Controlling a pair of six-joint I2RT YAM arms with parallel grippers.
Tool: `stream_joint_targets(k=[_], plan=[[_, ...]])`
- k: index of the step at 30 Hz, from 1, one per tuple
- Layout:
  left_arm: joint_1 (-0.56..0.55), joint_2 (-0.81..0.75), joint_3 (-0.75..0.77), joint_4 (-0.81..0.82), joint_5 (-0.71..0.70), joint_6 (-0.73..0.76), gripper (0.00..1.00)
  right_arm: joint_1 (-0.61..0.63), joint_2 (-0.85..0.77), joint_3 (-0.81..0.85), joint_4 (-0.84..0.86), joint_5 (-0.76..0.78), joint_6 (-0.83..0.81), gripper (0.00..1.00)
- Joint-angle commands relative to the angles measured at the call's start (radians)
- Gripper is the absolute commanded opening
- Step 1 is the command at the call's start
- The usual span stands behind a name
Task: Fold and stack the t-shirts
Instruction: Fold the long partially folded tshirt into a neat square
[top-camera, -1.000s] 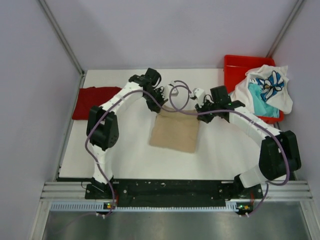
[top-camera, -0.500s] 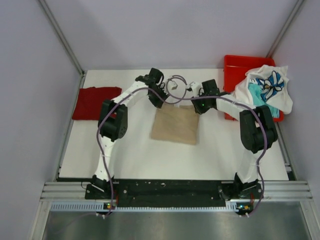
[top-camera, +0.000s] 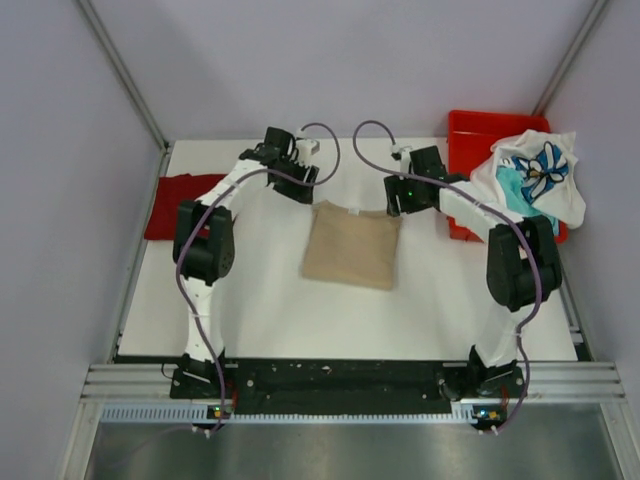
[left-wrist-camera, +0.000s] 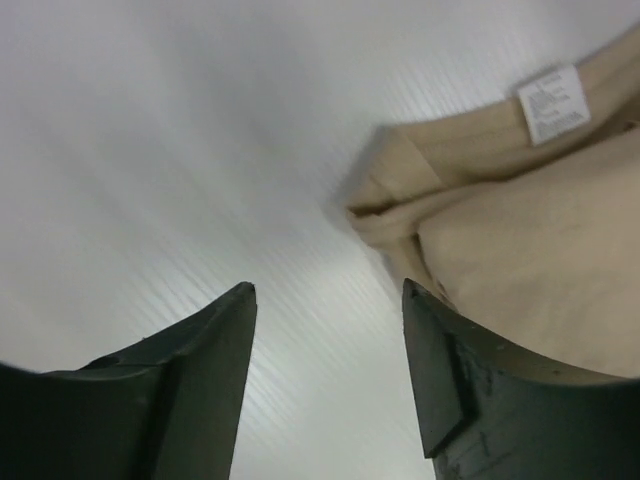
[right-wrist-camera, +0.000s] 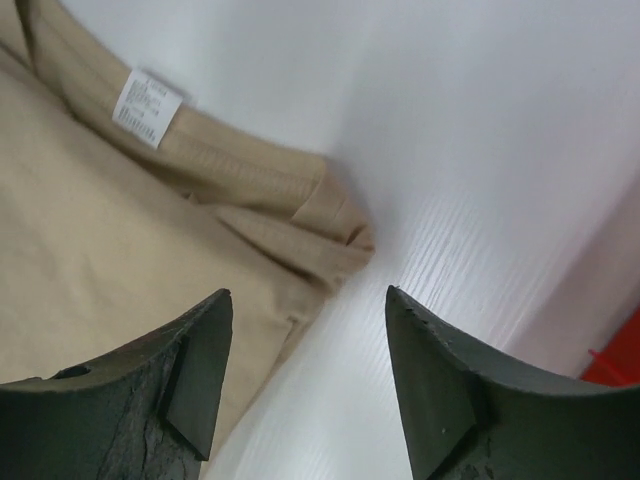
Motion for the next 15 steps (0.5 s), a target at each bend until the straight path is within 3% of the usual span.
stream_joint_targets(k=[1, 9, 15], plan=[[-0.017, -0.144, -0.187, 0.119, 0.237, -0.196, 0.70, -0.007, -0.101, -0.090, -0.050, -0.116, 0.208, 0.65], [-0.017, -0.132, -0.332, 0.186, 0.256, -0.320, 0.73, -0.007, -0.061, -0.174, -0.013, -0.158, 0.267, 0.67], [-0.017, -0.034, -0.323, 0.177, 0.288, -0.369, 0.70, -0.009, -0.064, -0.188, 0.008, -0.158, 0.270, 0.67]])
